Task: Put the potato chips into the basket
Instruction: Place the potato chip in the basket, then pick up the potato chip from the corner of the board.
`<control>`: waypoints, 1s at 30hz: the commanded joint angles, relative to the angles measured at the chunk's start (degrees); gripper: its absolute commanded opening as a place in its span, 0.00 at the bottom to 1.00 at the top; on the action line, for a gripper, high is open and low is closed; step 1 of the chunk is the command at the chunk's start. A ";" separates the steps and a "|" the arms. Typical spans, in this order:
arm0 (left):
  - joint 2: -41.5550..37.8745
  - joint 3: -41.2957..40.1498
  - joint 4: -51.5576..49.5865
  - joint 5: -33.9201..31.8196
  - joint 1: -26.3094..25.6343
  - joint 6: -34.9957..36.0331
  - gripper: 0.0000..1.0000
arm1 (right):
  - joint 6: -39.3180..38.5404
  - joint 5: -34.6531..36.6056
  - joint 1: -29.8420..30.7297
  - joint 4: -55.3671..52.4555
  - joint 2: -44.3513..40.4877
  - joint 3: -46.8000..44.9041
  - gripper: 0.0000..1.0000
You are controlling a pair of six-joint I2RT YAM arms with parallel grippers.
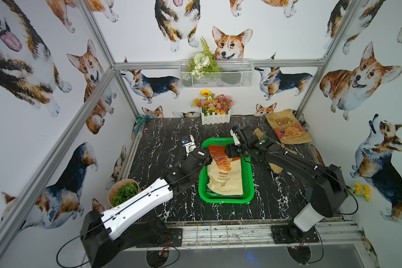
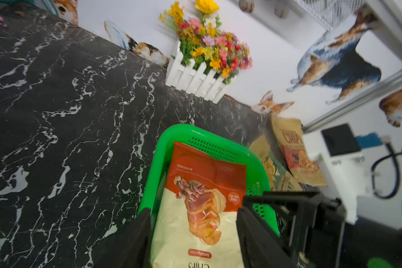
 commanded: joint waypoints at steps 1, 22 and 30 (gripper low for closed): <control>4.53 2.50 -0.82 8.34 0.08 5.05 0.63 | -0.51 -1.62 -6.69 1.79 1.00 2.07 0.70; 28.73 22.27 -10.69 31.39 -0.14 13.62 0.62 | -11.14 29.04 -28.81 -8.81 36.20 35.66 0.70; 28.14 18.86 -9.13 31.01 -0.10 12.01 0.62 | -13.08 28.03 -34.00 -9.47 44.74 44.79 0.68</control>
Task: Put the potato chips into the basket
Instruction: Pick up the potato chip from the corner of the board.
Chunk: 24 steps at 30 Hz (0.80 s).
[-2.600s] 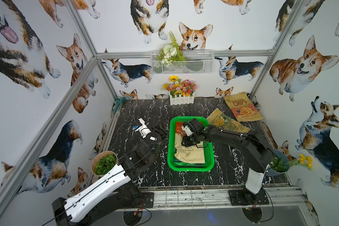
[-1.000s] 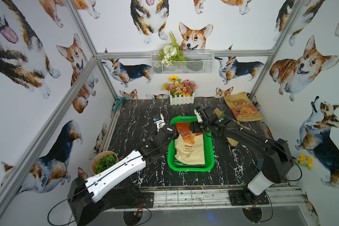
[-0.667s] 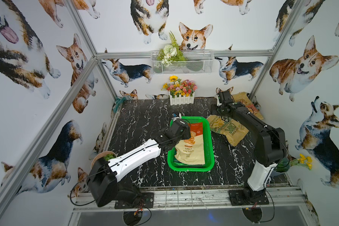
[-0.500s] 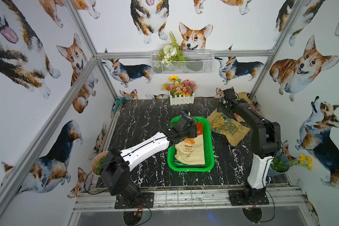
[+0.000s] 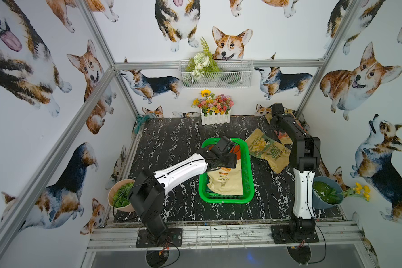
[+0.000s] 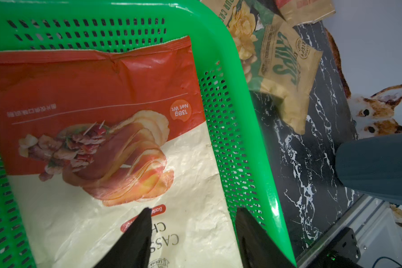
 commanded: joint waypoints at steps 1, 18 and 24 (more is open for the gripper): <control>-0.33 -0.96 1.38 0.39 0.07 -1.06 0.62 | -1.33 -1.18 -0.85 -1.33 2.24 2.31 0.67; -1.41 -2.15 1.62 -1.04 -0.63 -1.96 0.62 | 1.96 -6.69 -1.86 2.79 1.69 -3.63 0.05; -1.52 -2.42 2.32 -1.80 -0.90 -2.24 0.62 | 3.23 -9.87 -1.78 6.27 -5.65 -11.00 0.00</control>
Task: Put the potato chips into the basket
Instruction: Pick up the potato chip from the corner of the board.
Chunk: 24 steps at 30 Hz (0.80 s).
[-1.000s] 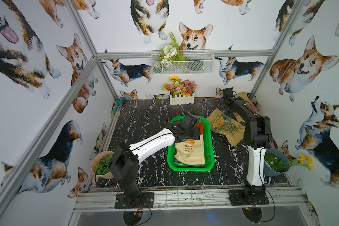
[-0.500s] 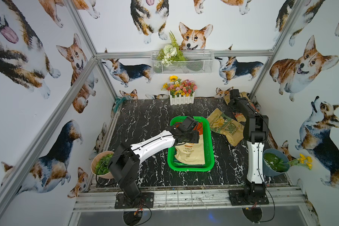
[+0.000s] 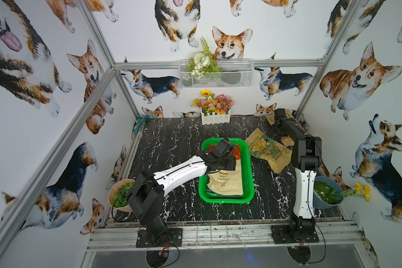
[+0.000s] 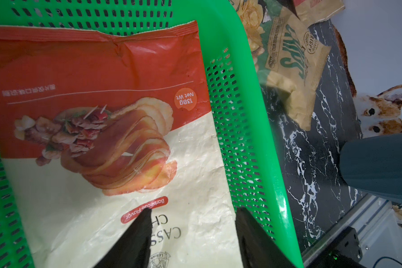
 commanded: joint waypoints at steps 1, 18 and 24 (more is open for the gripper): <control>-0.38 -0.04 1.17 -0.91 -0.08 -0.17 0.62 | 1.76 -2.19 0.21 4.23 -4.96 -4.65 0.00; -4.93 -2.34 1.69 -5.46 -0.17 0.27 0.62 | 13.51 -29.81 0.21 14.04 -33.49 -24.89 0.00; -13.46 -8.42 6.61 -14.41 0.00 -0.70 0.62 | 17.47 -35.24 1.91 14.57 -42.70 -27.57 0.00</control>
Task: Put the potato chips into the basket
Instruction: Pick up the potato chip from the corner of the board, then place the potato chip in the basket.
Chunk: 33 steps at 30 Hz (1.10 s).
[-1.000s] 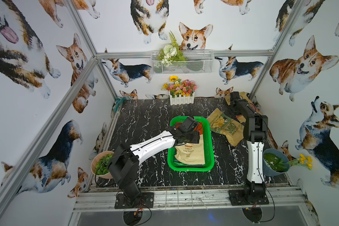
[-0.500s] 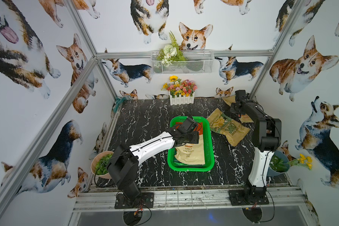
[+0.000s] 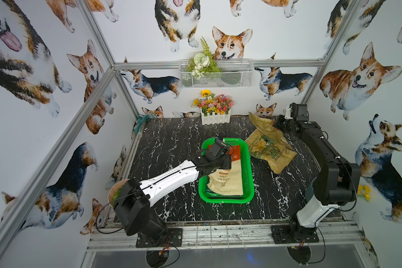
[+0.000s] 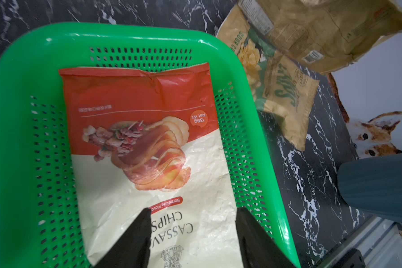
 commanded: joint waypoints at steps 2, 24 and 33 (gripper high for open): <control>-5.82 -3.45 4.98 -9.40 0.40 -0.22 0.62 | 4.29 -4.68 3.40 3.93 -6.57 -2.06 0.00; -24.42 -14.59 8.61 -18.31 12.11 -0.17 0.62 | 23.18 -11.89 20.74 -8.41 -25.63 -9.52 0.00; -24.73 -16.13 9.90 -16.29 13.34 -1.14 0.62 | 26.25 -10.67 24.56 -4.41 -26.48 -12.24 0.00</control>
